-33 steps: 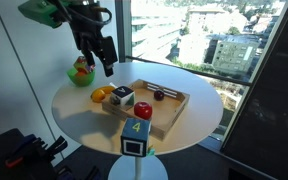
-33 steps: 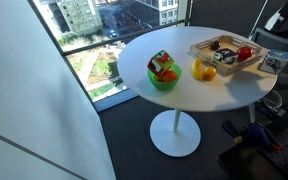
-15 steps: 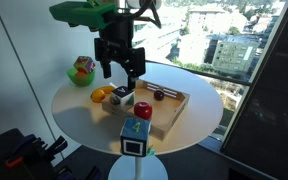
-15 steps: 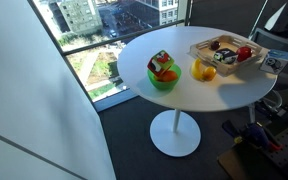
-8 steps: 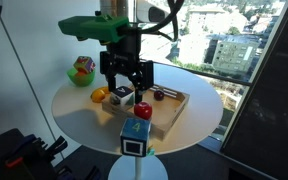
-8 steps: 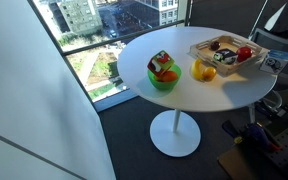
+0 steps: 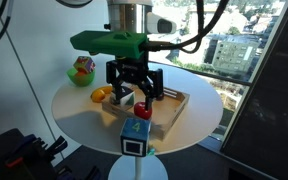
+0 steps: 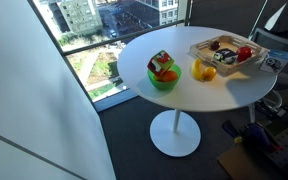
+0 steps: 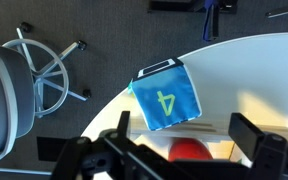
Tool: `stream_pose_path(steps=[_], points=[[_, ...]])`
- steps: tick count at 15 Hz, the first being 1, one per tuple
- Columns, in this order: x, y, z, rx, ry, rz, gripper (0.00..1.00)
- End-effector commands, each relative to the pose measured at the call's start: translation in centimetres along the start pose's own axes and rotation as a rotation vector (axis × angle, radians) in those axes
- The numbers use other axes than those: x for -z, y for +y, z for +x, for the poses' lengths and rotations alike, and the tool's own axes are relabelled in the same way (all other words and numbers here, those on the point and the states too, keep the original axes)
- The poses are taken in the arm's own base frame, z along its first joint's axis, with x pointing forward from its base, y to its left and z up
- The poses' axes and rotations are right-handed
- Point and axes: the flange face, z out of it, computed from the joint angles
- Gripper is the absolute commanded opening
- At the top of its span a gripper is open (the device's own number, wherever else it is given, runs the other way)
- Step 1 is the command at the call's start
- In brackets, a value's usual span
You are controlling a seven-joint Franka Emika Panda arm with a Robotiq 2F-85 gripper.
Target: Put the blue block onto the tray
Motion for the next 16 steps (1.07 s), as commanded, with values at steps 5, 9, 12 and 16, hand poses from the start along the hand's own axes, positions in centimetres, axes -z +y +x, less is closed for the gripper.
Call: stream_pose_path(steps=[5, 9, 12, 16], points=[[-0.8, 0.4, 0.1, 0.052, -0.009, 0.002, 1.0], [-0.8, 0.4, 0.1, 0.055, -0.008, 0.001, 1.0], [-1.3, 0.3, 0.3, 0.055, -0.018, -0.004, 1.0], [-2.2, 0.2, 0.6, 0.065, -0.029, -0.008, 1.0]])
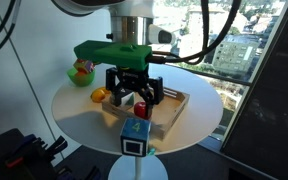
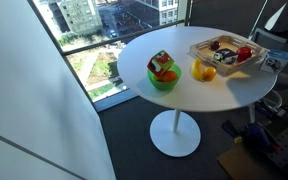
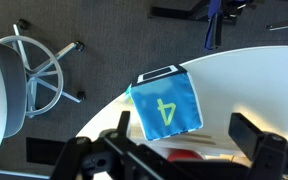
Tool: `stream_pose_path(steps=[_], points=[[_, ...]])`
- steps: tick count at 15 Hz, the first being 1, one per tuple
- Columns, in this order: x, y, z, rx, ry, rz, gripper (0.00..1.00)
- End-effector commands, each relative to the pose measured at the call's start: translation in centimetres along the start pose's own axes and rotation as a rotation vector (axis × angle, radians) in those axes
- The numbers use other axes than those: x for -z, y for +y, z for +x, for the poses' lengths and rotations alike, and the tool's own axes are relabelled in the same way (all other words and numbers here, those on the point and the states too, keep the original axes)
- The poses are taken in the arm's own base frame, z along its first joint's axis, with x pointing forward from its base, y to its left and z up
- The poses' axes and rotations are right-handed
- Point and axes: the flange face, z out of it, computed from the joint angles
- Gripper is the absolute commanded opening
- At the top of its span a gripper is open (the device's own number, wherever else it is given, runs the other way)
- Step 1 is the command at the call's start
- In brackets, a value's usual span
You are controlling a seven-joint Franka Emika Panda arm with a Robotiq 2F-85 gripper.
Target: Put the blue block onto the tray
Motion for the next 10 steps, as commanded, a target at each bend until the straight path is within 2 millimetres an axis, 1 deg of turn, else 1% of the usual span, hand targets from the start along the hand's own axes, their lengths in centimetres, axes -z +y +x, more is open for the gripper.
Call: stream_pose_path(steps=[1, 10], points=[[-0.6, 0.2, 0.5, 0.009, -0.003, -0.019, 1.0], [-3.0, 0.9, 1.4, 0.044, 0.005, -0.056, 1.0]])
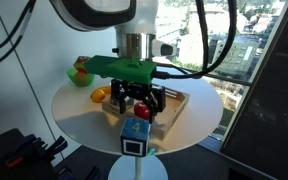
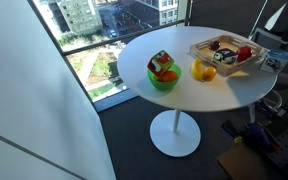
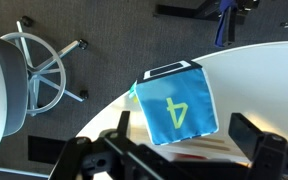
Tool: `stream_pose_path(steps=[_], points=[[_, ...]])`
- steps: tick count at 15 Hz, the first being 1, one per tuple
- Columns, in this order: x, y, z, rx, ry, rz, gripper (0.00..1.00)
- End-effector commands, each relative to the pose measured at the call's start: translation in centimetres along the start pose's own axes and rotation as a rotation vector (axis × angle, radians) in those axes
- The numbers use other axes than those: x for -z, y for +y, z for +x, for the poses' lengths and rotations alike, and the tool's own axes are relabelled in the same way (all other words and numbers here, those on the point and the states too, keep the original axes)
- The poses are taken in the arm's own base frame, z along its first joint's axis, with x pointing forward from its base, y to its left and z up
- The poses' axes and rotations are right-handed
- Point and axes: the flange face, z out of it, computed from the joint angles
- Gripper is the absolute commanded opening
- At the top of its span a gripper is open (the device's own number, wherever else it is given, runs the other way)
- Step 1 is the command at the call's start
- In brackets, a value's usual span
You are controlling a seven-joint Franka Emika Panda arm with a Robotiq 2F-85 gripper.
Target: Put the blue block onto the tray
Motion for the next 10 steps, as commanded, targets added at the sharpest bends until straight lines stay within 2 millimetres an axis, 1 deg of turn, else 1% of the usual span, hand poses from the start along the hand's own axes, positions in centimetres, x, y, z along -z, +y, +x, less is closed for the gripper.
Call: stream_pose_path(steps=[1, 10], points=[[-0.6, 0.6, 0.2, 0.043, 0.005, -0.039, 1.0], [-2.1, 0.7, 0.2, 0.134, 0.017, -0.026, 1.0]])
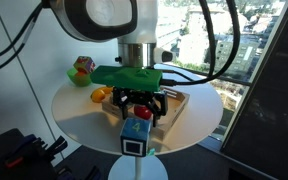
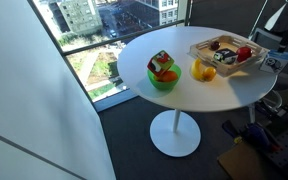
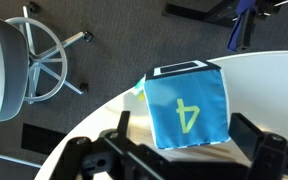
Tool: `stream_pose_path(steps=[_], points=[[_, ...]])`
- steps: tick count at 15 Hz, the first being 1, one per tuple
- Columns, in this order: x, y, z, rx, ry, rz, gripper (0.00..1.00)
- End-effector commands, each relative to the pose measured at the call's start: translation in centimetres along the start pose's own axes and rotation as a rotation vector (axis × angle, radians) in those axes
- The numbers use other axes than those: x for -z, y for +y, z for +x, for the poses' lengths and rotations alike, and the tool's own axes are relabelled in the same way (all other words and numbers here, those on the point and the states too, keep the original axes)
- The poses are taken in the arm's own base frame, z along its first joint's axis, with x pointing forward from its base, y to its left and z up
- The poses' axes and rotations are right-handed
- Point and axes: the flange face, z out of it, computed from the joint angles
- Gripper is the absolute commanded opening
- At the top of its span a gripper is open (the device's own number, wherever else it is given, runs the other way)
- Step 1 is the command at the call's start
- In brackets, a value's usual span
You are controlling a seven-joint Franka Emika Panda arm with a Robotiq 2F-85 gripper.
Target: Put the blue block onto the tray
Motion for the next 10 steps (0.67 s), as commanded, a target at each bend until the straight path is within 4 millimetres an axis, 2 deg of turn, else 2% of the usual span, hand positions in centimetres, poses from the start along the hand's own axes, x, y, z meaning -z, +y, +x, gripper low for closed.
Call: stream_pose_path(steps=[1, 10], points=[[-0.5, 0.5, -0.5, 0.045, 0.009, 0.007, 1.0], [-2.2, 0.8, -0.8, 0.107, -0.007, 0.049, 1.0]])
